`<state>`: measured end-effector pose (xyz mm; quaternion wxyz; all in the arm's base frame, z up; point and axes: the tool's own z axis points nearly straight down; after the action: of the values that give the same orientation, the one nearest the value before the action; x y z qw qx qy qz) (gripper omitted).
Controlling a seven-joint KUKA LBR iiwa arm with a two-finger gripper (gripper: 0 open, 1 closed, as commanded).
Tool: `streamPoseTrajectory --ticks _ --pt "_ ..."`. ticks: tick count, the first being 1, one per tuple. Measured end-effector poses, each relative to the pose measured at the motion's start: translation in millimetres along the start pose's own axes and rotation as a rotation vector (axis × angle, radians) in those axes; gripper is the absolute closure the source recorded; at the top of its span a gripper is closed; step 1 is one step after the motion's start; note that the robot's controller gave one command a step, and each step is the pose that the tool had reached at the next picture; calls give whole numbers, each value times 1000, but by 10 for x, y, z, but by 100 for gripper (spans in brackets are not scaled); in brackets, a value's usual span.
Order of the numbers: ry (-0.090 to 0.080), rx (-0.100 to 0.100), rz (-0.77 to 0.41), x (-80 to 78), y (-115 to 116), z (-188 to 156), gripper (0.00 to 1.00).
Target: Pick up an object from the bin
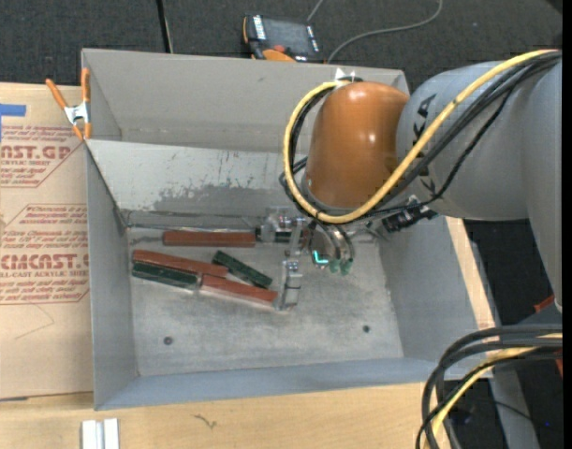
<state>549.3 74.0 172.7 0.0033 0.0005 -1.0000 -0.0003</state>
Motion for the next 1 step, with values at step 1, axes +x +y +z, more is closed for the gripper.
streamPoseTrajectory --ticks 1 --pt "-1 0 110 -155 40 1077 0"
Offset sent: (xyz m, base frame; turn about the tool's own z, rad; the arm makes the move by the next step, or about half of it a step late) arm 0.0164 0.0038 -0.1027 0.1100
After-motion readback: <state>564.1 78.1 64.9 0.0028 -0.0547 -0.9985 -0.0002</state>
